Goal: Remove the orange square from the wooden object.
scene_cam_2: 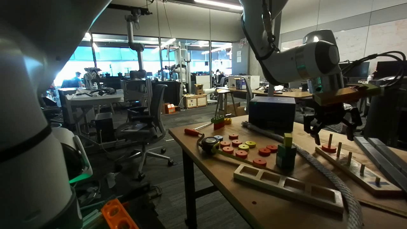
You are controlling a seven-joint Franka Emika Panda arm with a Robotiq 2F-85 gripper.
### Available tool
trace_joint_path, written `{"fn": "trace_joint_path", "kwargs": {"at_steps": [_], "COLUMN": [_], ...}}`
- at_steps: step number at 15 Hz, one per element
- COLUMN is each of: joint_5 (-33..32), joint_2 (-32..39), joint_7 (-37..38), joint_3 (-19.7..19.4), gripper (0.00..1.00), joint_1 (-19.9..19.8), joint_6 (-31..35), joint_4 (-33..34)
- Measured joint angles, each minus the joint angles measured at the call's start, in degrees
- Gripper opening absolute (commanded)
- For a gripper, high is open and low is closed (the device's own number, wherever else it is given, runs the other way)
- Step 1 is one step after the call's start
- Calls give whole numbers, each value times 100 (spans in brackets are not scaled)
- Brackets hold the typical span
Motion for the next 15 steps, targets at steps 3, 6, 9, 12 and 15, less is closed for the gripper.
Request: {"fn": "trace_joint_path", "kwargs": {"at_steps": [3, 6, 9, 12, 15], "joint_5": [219, 431, 622, 749, 875], "joint_2": [109, 195, 262, 325, 385], "joint_7": [-188, -350, -485, -572, -633], "joint_3": [48, 96, 143, 177, 198], "gripper": [100, 100, 75, 49, 27], "joint_1": [-111, -212, -274, -283, -284], "joint_6": [-139, -311, -488, -651, -804], "joint_4": [162, 324, 473, 619, 759]}}
